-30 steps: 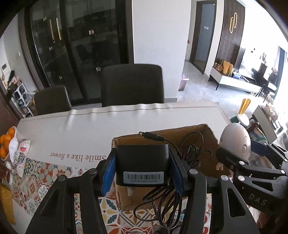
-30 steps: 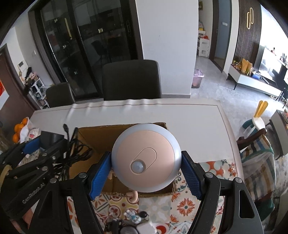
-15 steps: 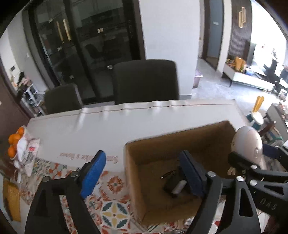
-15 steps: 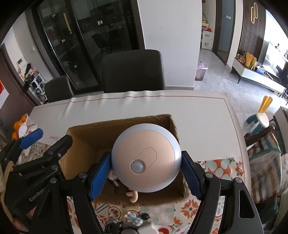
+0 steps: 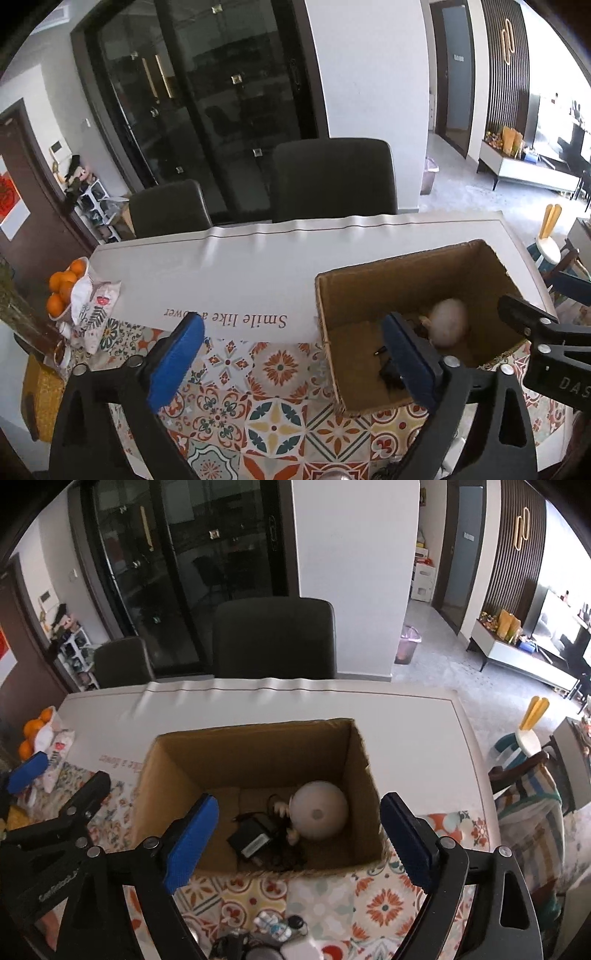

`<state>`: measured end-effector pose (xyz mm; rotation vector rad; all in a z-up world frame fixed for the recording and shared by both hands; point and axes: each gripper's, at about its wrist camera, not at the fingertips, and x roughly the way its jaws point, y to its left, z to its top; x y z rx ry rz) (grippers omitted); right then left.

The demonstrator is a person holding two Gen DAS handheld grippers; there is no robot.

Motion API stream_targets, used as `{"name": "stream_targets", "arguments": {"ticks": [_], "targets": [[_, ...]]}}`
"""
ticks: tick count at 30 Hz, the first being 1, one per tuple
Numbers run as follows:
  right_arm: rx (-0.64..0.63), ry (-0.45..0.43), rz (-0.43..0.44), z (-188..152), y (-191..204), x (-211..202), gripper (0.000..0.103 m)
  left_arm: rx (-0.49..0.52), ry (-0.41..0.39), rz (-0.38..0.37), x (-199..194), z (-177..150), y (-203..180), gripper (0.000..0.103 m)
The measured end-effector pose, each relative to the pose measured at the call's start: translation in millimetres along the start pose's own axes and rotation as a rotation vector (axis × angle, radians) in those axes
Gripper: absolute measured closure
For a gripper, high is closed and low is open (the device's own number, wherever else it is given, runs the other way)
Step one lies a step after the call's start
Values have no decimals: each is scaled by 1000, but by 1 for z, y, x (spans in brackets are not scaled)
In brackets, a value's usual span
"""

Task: Organize rigid objects
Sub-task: 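Open both grippers to drop the lamp and adapter into the box, then withdraw both grippers from the box back toward the remaining items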

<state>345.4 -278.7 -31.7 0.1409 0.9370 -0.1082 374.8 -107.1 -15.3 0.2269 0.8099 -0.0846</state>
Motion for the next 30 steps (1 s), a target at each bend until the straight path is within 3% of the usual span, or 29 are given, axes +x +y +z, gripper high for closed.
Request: {"name": "stream_targets", "arguments": {"ticks": [11, 18, 30], "targets": [[6, -34, 17, -38, 3, -47, 14, -18, -10, -4, -45, -40, 14, 0], [-17, -10, -14, -69, 9, -58, 14, -18, 9, -23, -65, -70, 17, 0], [-42, 37, -3, -122, 13, -70, 14, -49, 51, 9, -85, -122, 23, 0]]}}
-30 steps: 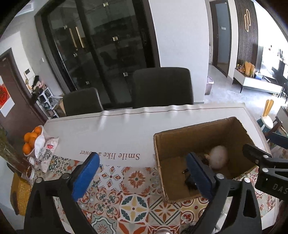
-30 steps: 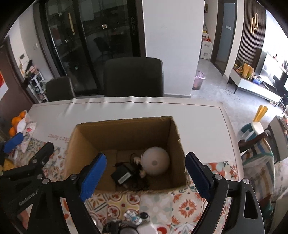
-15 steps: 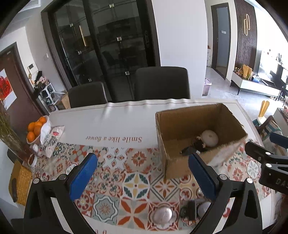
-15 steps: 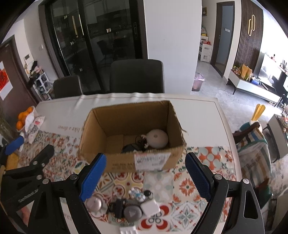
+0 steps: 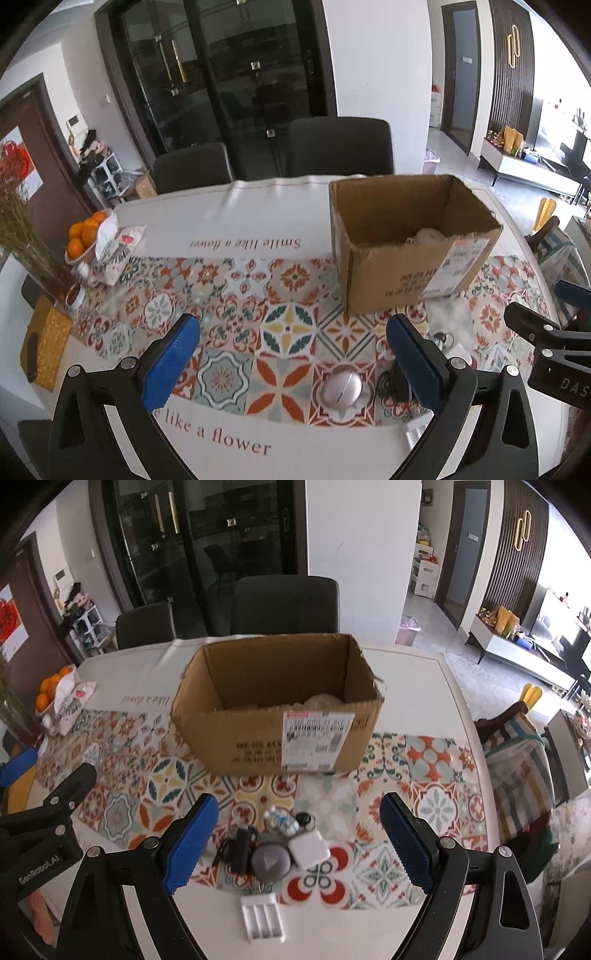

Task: Organize rigid objects
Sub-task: 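Withdraw both grippers from the box back toward the remaining items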

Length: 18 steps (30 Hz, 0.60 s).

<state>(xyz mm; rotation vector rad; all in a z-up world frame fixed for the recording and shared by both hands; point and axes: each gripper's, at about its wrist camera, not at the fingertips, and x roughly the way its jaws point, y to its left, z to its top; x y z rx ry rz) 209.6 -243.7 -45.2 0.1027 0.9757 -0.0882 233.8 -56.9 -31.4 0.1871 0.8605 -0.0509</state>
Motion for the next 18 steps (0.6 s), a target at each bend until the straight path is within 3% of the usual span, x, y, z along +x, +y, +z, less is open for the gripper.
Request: {"name": "stream_targets", "arguments": {"ticks": [18], "targets": [[-33, 115, 58, -60, 18, 16, 14, -43, 150, -5, 2, -68, 15, 0]]}}
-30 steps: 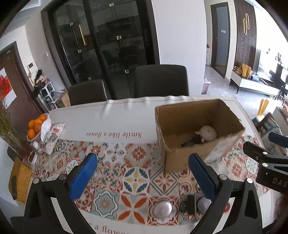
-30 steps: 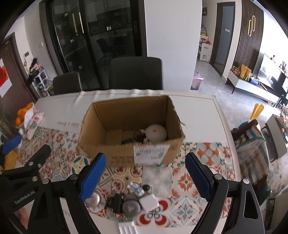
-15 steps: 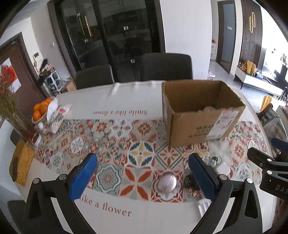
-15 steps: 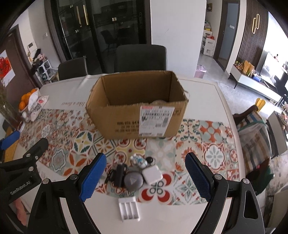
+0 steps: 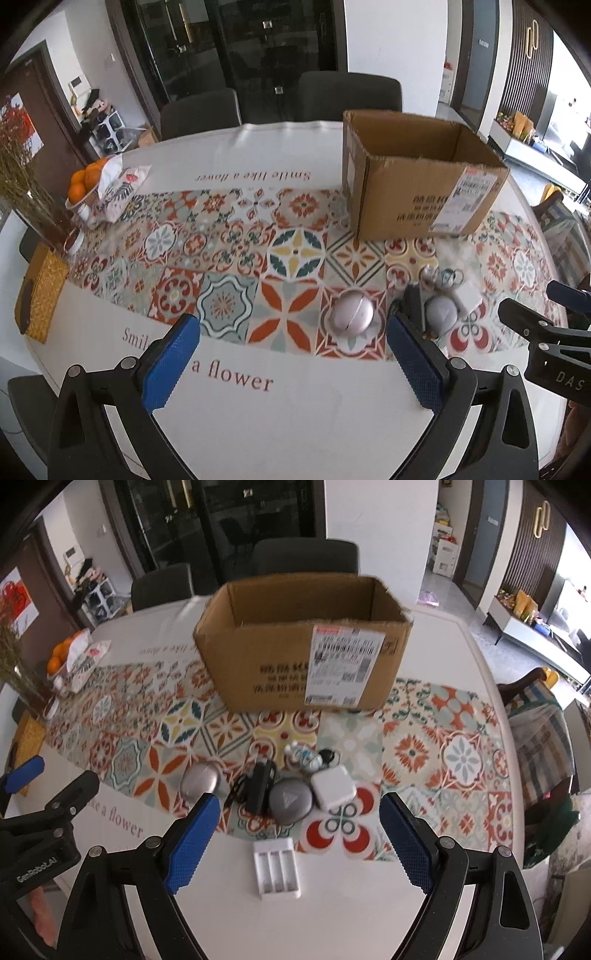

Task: Organize rigid objects
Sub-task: 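Withdraw both grippers from the box back toward the remaining items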

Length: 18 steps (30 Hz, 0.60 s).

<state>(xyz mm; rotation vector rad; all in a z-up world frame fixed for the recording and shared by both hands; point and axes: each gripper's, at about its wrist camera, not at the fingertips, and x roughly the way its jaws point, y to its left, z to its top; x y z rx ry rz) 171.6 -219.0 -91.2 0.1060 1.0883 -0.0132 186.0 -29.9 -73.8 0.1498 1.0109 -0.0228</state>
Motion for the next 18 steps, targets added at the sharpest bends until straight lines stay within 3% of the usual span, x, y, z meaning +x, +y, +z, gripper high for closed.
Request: {"name": "stream_targets", "arguments": {"ticks": [18], "targets": [[-77, 189, 37, -50, 20, 51, 24, 11, 146, -2, 32, -52, -1, 0]]}}
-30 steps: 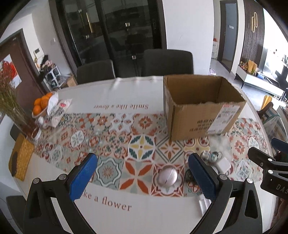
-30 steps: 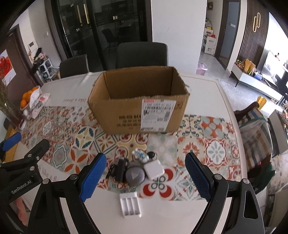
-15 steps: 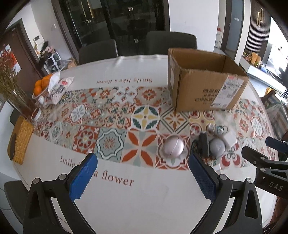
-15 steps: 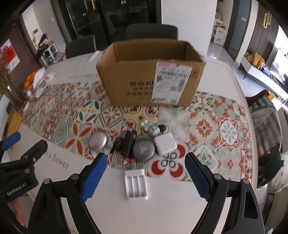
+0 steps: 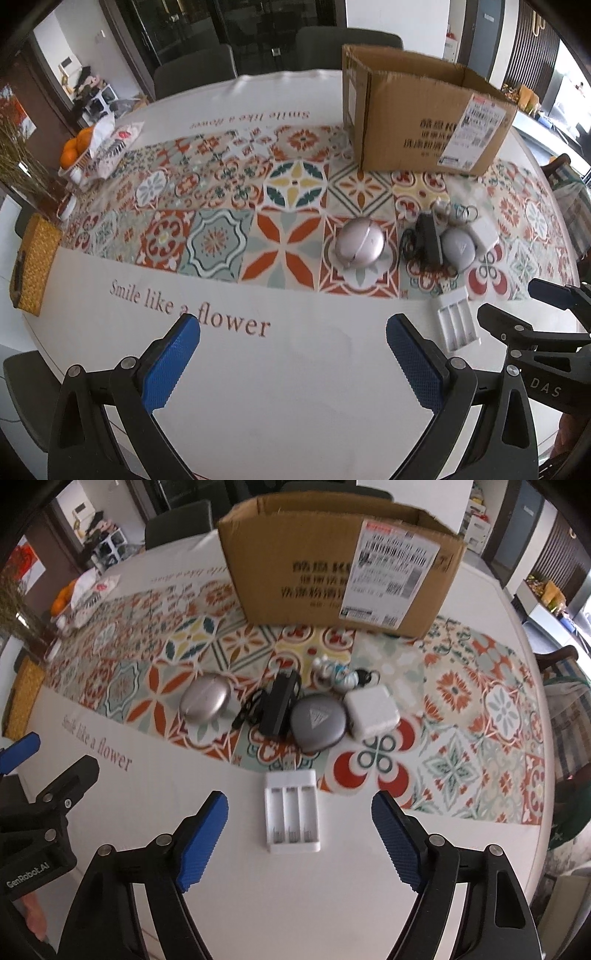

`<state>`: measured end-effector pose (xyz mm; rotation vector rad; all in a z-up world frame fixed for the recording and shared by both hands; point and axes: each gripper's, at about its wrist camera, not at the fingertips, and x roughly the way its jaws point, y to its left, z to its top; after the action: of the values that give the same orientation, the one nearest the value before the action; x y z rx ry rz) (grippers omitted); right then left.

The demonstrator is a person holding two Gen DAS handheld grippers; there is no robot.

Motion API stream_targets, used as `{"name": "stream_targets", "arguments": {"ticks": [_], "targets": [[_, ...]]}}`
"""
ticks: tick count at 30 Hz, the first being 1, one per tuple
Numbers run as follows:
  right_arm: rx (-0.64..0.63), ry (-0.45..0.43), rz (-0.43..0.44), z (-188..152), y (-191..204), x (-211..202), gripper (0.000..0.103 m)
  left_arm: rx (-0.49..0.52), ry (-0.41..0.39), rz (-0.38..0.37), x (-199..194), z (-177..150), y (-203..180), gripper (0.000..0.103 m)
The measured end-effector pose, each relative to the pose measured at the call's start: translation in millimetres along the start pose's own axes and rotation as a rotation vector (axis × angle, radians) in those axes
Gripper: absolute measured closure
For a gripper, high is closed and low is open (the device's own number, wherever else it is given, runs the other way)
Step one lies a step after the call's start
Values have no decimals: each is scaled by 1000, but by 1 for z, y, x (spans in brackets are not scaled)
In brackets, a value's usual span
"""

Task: Organize rigid objects
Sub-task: 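Withdraw both grippers from the box back toward the remaining items, then lower the right gripper around the white battery charger and close it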

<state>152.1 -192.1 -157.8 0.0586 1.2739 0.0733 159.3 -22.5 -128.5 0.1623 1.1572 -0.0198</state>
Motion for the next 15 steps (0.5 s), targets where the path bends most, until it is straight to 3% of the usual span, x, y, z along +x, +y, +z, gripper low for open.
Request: {"name": "stream_targets", "arguments": {"ticks": [15], "targets": [[-18, 139, 21, -15, 5, 55, 36, 22, 112, -4, 43, -28, -8, 0]]}}
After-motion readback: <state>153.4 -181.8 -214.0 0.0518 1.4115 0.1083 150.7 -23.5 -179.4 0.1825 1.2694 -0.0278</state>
